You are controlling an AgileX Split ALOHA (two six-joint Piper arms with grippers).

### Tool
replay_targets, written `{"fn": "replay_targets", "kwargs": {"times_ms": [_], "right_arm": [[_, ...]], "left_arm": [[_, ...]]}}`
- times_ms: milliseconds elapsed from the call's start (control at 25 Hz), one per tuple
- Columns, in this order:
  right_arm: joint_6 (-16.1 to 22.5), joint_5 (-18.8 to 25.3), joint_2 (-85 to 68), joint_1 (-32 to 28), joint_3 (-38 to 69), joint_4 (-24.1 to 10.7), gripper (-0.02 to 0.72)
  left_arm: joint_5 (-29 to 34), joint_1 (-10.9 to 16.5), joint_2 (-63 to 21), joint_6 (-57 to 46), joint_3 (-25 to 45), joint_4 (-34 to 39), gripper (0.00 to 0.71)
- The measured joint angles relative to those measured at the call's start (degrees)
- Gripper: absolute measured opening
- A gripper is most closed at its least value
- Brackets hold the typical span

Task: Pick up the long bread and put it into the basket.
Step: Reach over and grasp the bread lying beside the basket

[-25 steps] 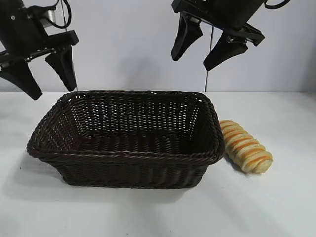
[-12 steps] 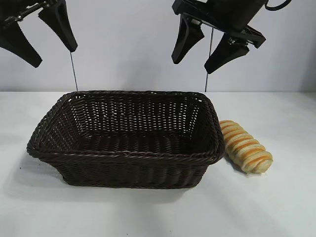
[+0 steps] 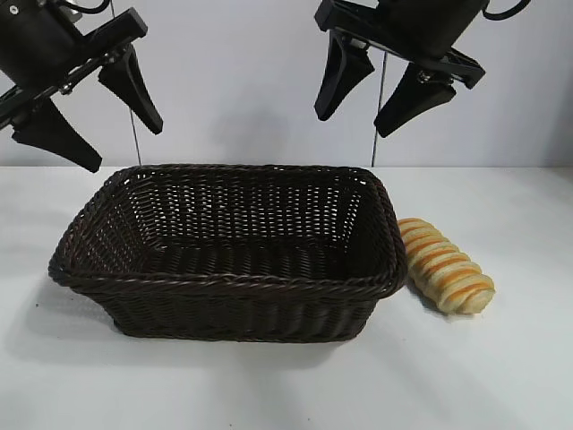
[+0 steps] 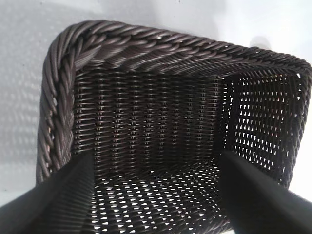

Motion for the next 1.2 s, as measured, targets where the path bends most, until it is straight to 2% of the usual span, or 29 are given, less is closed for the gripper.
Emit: {"fn": "replay_targets", "kwargs": {"times_ms": [240, 520, 760, 1200], "right_arm": [[0.50, 1.71, 0.00, -0.20, 0.00, -2.53, 0.519], [1.73, 3.92, 0.00, -6.61, 0.00, -5.45, 0.519], [1.75, 7.46, 0.00, -9.32, 0.00, -10.73, 0.519], [0.24, 8.03, 5.27, -8.69, 0.00, -11.67, 0.519]], "left_arm": [[-0.04, 0.00, 0.00, 0.00, 0.00, 0.00, 0.522], [-0.04, 0.00, 0.00, 0.45, 0.00, 0.00, 0.522], [-0.40, 0.00, 0.00, 0.68, 0.00, 0.00, 0.522], [-0.41, 0.00, 0.00, 0.73, 0.00, 0.00, 0.522]]}}
